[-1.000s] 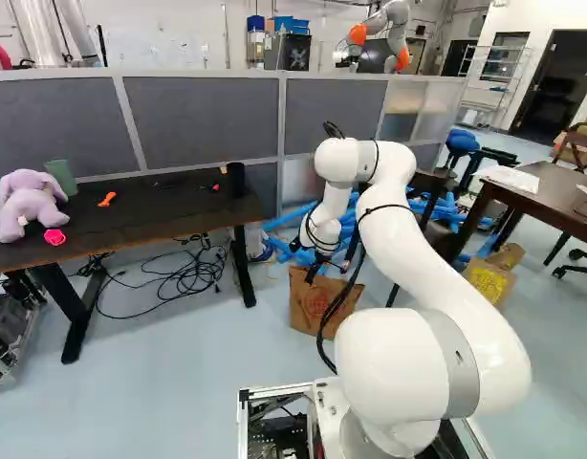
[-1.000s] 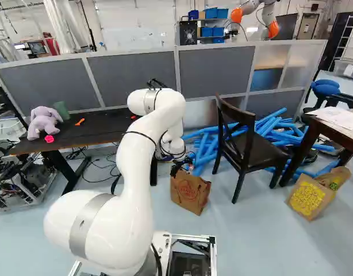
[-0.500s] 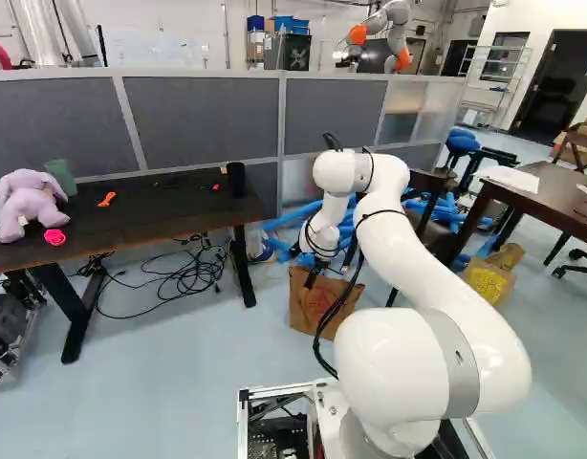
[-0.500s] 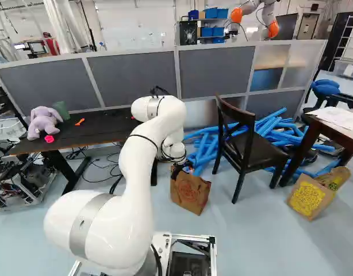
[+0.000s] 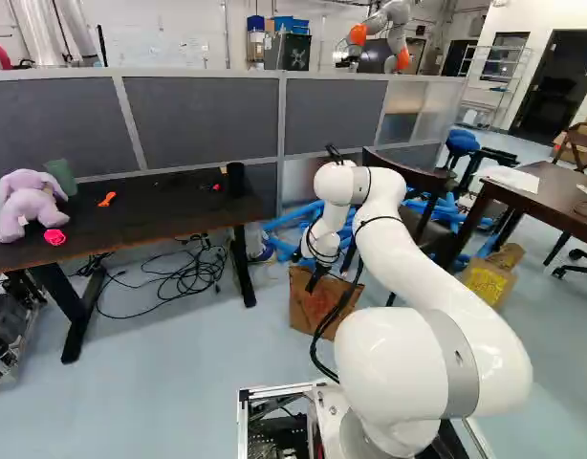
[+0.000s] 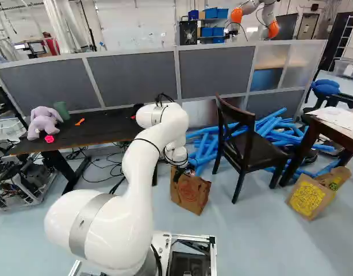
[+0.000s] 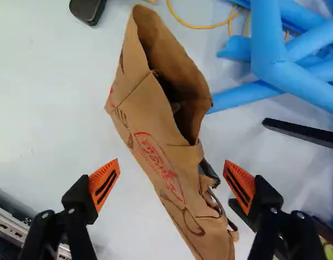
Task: Pick up the bag on the ground and place it on the table
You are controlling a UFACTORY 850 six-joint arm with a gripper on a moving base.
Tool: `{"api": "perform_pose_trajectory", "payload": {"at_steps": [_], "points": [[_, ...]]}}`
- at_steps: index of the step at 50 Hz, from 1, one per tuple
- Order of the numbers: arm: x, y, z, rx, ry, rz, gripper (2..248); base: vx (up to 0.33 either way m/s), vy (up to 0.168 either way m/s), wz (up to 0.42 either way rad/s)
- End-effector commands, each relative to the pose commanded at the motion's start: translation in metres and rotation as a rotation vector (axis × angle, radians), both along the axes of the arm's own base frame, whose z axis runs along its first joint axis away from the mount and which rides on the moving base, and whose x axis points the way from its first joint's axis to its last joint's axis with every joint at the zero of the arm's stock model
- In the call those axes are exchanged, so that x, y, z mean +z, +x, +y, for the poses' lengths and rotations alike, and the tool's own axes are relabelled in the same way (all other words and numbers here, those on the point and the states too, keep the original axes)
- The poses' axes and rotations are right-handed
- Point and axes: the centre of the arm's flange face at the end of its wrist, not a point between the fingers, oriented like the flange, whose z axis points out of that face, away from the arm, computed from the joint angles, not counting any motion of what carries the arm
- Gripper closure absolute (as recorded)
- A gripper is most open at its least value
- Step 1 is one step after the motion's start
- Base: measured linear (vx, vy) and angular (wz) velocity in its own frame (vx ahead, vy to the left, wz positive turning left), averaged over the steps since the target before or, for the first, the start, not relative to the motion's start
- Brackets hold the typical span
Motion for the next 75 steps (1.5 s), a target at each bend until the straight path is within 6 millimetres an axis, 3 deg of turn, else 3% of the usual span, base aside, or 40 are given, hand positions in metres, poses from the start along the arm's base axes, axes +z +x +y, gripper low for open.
{"api": "perform_pose_trajectory", "payload": {"at_steps": [42, 70, 71, 75], "points": [[-0.064, 0.002, -0.015, 0.041, -0.009, -0.002, 3, 0.000, 0.000, 0.000], [-0.068, 0.001, -0.015, 0.041, -0.009, -0.002, 4, 0.000, 0.000, 0.000], [-0.068, 0.001, -0.015, 0.041, -0.009, -0.002, 38, 0.000, 0.000, 0.000], [-0.068, 0.001, -0.015, 0.041, -0.009, -0.002, 38, 0.000, 0.000, 0.000]]}}
